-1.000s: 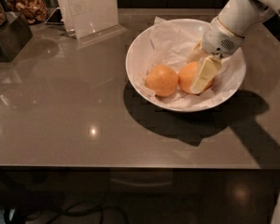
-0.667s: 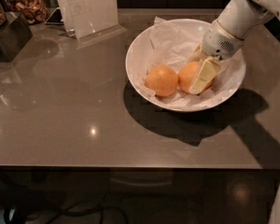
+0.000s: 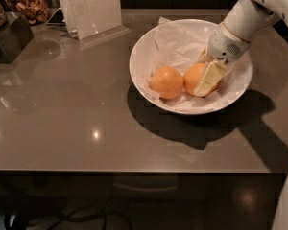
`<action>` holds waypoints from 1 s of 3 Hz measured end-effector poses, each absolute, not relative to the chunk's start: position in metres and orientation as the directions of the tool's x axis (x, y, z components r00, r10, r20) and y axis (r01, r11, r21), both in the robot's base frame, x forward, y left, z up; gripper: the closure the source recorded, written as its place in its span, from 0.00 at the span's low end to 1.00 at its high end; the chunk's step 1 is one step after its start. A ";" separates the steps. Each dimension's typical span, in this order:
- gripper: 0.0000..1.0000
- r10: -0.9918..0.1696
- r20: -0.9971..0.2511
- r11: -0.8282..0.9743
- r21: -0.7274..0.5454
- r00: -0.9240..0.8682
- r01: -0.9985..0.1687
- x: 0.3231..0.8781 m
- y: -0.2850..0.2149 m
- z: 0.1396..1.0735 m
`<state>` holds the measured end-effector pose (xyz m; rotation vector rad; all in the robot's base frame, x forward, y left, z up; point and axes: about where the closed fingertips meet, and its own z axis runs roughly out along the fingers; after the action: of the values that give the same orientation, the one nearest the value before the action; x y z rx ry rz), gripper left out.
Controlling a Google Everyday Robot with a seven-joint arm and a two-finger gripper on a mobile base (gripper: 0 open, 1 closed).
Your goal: Pick orange from white bowl
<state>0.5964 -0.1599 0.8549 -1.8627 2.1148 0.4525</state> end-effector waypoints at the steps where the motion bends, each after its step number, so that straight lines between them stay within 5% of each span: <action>1: 0.49 -0.903 -0.408 0.118 0.056 -0.131 -0.991 0.597 -0.161 0.851; 2: 0.47 -0.904 -0.407 0.120 0.060 -0.134 -0.991 0.598 -0.161 0.853; 3: 0.66 -0.904 -0.406 0.120 0.062 -0.135 -0.991 0.598 -0.161 0.853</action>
Offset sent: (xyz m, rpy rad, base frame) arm -0.0102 -0.0092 -0.0081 -0.0224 0.0744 0.0045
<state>0.5977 -0.1613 0.8532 -1.8645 2.1321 0.4655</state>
